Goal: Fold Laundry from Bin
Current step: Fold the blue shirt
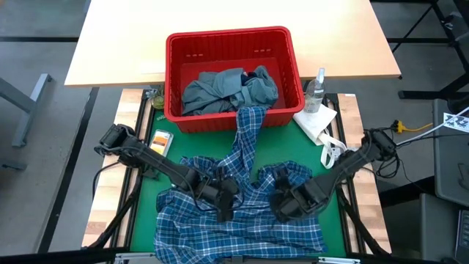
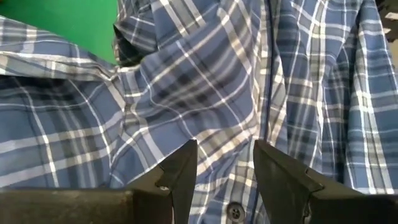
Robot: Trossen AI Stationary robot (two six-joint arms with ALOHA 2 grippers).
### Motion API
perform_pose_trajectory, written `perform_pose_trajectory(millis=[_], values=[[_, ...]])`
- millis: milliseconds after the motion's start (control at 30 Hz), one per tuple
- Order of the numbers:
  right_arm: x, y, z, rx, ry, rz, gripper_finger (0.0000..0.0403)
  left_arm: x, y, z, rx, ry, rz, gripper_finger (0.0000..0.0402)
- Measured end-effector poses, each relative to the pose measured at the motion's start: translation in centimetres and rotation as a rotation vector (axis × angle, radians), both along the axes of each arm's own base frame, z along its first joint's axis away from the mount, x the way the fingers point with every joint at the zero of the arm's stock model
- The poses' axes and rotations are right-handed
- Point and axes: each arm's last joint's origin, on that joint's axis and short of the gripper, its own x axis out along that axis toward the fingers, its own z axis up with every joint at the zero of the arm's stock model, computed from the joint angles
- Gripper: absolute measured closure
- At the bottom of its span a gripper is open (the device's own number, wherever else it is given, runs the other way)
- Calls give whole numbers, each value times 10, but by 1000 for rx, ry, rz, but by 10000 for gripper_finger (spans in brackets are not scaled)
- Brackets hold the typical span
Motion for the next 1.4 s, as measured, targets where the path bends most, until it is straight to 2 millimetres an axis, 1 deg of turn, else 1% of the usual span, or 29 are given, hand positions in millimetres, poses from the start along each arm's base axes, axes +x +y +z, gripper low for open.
perform_pose_trajectory(millis=[133, 300, 367, 500, 667, 767, 933, 1033, 1133, 1233, 1300, 1400], values=[[4, -5, 0, 21, 15, -7, 297, -3, 1, -2, 39, 39, -13, 250], [4, -4, 0, 21, 11, 8, 379, -7, 8, -5, 102, 82, 27, 250], [4, -4, 0, 20, 12, 9, 395, -7, 10, -5, 127, 89, 45, 250], [4, -4, 0, 20, 12, 8, 384, -9, 14, -6, 198, 96, 84, 250], [3, -5, -1, 14, 22, 7, 399, -16, 26, -5, 256, 140, 184, 250], [3, -5, 0, 15, 20, 7, 394, -26, 37, 4, 276, 156, 277, 251], [3, -5, 0, 14, 19, 6, 400, -36, 53, 18, 284, 167, 343, 251], [3, -5, 0, 12, 16, 6, 398, -33, 63, 19, 254, 172, 372, 251], [3, -5, 0, 9, 14, 5, 401, -26, 72, 12, 189, 202, 393, 251], [3, -5, 0, 9, 15, 5, 399, -21, 78, 5, 173, 234, 404, 251], [3, -5, 0, 9, 15, 5, 399, -20, 82, 4, 166, 239, 416, 250], [3, -5, 0, 9, 15, 5, 399, -16, 89, 3, 108, 247, 417, 251]])
